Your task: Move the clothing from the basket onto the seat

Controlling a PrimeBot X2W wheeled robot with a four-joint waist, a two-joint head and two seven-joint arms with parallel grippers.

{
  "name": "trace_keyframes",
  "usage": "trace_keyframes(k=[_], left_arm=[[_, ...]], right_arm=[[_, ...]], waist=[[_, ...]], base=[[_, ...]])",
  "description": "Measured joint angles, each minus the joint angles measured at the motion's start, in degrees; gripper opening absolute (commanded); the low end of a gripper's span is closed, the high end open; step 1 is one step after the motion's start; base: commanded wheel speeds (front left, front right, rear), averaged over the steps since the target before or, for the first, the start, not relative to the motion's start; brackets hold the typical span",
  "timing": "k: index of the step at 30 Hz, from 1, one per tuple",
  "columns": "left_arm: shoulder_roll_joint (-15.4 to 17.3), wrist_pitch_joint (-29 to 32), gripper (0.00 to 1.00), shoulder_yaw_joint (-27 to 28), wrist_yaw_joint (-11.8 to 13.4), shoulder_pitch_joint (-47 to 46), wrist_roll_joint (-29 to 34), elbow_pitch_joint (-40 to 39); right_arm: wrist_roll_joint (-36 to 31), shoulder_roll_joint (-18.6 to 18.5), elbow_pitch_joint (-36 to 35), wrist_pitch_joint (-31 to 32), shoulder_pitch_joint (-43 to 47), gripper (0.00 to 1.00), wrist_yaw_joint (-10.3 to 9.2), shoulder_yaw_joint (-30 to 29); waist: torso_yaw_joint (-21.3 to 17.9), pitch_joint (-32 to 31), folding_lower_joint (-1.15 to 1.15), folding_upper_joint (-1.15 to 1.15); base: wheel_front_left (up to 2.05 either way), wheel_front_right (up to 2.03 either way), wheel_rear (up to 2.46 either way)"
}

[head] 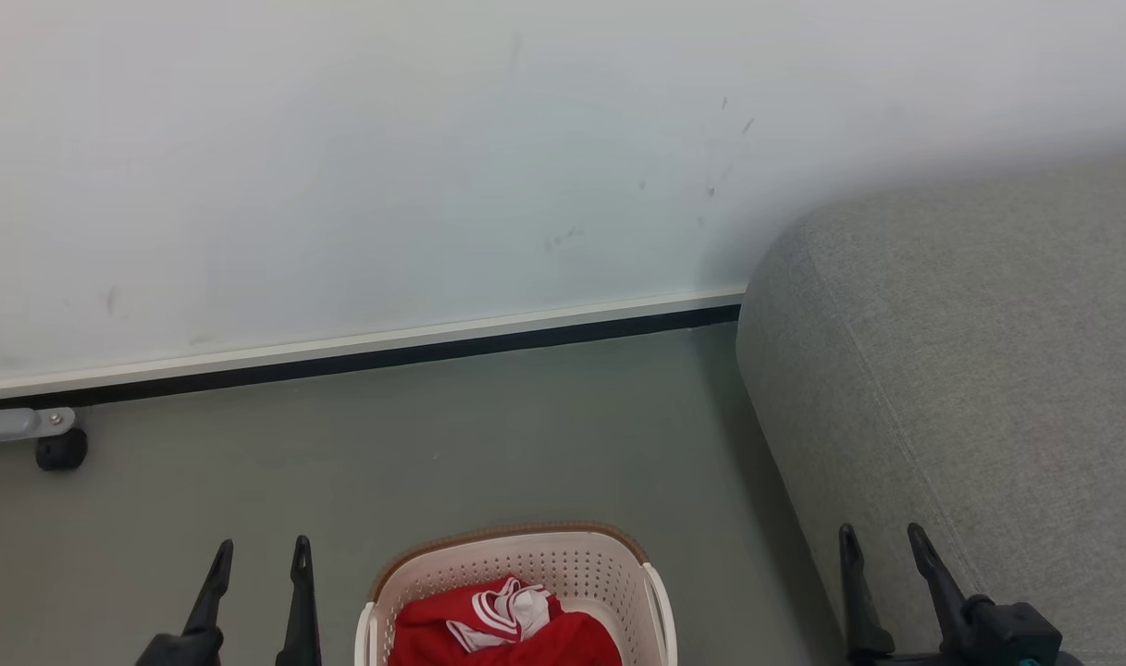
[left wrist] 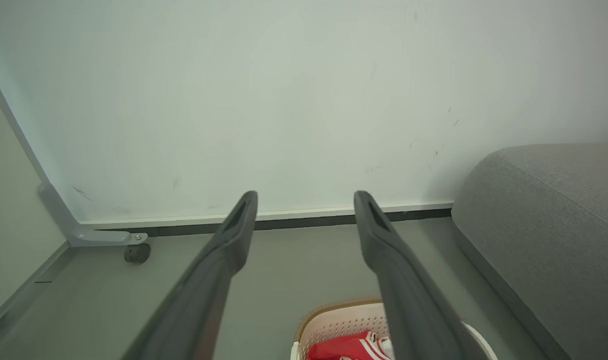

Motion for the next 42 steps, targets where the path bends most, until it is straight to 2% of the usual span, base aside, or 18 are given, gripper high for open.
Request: trace_keyframes(k=[3, 42], left_arm=[[0.08, -0.46, 1.00, 0.05, 0.04, 0.02, 1.70, -0.04], [-0.46, -0.46, 1.00, 2.55, -1.13, 0.91, 2.57, -0.27]], right_arm=[[-1.89, -0.07, -0.11, -0.27, 0.03, 1.00, -0.19, 0.23], [-2.63, 0.02, -1.05, -0.29, 0.90, 1.00, -0.08, -0.55]], waist=[[-0.04, -0.10, 0.00, 0.00], [-0.21, 1.43, 0.00, 0.00]], base=[[0.00, 0.00, 0.00], [0.00, 0.00, 0.00]])
